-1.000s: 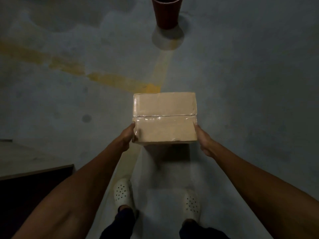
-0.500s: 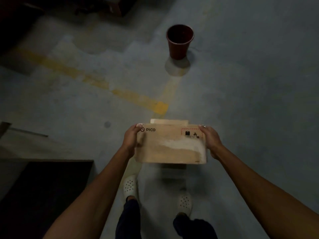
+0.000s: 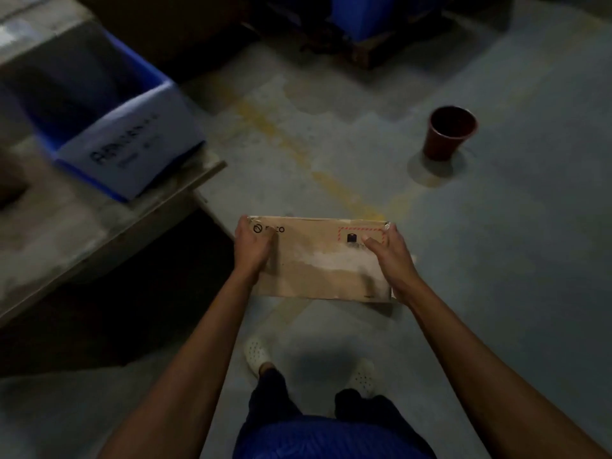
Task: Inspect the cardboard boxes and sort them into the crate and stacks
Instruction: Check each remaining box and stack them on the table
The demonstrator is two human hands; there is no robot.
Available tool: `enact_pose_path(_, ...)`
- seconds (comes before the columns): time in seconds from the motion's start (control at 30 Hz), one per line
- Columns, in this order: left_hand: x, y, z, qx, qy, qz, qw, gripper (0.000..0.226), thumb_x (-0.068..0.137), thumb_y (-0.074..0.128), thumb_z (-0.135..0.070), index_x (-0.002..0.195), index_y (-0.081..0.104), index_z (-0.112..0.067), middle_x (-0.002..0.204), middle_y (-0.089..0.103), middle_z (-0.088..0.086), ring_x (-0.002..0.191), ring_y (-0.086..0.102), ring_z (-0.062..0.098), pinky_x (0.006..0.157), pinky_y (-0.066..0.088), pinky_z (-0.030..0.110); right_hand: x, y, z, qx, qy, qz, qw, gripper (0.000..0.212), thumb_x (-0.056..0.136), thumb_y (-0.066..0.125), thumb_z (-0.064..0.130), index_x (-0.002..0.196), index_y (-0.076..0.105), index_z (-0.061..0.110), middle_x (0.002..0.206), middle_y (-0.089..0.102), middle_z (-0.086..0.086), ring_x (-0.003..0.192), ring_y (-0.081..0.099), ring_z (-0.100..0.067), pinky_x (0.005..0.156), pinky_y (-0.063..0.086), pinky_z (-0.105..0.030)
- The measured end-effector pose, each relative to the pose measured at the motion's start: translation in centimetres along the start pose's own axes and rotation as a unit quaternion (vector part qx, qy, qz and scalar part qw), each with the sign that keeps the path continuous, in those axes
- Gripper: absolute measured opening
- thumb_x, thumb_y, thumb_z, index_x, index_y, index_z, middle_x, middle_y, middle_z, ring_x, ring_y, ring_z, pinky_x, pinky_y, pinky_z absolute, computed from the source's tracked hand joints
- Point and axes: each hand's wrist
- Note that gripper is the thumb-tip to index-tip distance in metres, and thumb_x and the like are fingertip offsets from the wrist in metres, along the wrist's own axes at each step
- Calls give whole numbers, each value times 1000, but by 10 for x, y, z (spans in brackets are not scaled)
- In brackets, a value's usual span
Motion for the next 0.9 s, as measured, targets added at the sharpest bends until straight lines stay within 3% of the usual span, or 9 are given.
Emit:
enact_pose_path(0.07,-6,-46,1,41,-8,-46,998,72,94,62,-32,155,27,-18,155,34,12,138,39,33,114,35,43,-11,29,34,-22,-24,25,999,95,69,62,70,145,42,17,147,53,-2,130,55,-19,110,45,-48)
enact_pose_path(0.13,-11,-94,4,56,-14,-92,994,74,94,59,-35,157,23,-23,157,30,13,139,37,36,115,34,46,-21,60,69,-38,-58,44,997,86,67,58,68,137,49,18,138,57,-3,121,59,-20,105,49,-49)
enact_pose_path(0.27,-13,-197,21,36,-41,-166,985,62,89,57,-43,145,45,-19,144,46,18,128,49,41,107,42,48,-50,133,141,-37,-139,43,989,49,70,57,54,105,59,20,109,67,-5,98,65,-24,88,53,-52)
enact_pose_path(0.33,-15,-251,33,21,-34,-197,980,54,86,58,-44,132,54,-17,133,56,19,120,55,41,102,47,47,-66,175,169,-24,-162,47,985,52,71,56,53,110,62,18,110,69,-3,99,65,-23,89,53,-52)
enact_pose_path(0.5,-25,-372,64,4,-46,-281,959,50,93,61,-41,136,52,-18,134,59,14,122,54,37,102,45,41,-113,283,223,11,-187,66,980,72,65,53,59,128,63,25,123,68,3,111,64,-20,98,52,-46)
enact_pose_path(0.63,-34,-441,93,-27,-84,-328,941,54,92,54,-55,133,54,-21,130,61,11,124,51,37,103,45,47,-140,354,244,30,-209,103,972,47,77,64,43,123,63,30,121,68,4,110,64,-20,99,51,-49)
enact_pose_path(0.77,-36,-486,111,-30,-97,-373,922,53,97,47,-55,125,60,-12,126,63,16,122,51,40,97,44,42,-155,408,262,46,-213,143,965,30,67,57,53,97,60,49,110,70,7,102,67,-18,93,55,-52)
enact_pose_path(0.83,-36,-501,119,-38,-94,-402,910,51,99,45,-54,117,62,-10,120,65,15,116,54,38,92,45,42,-163,429,274,65,-209,166,962,41,67,58,54,107,60,46,120,66,2,107,66,-19,94,55,-51)
enact_pose_path(0.9,-34,-512,125,-59,-86,-433,895,45,100,47,-50,108,63,-9,109,67,12,105,59,33,83,46,39,-163,451,283,71,-208,179,959,78,66,60,57,141,48,38,143,50,-4,123,58,-24,102,50,-53)
Point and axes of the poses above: each hand's wrist, its own x-axis towards the middle knuckle, its own y-axis out of the palm, z = x × y
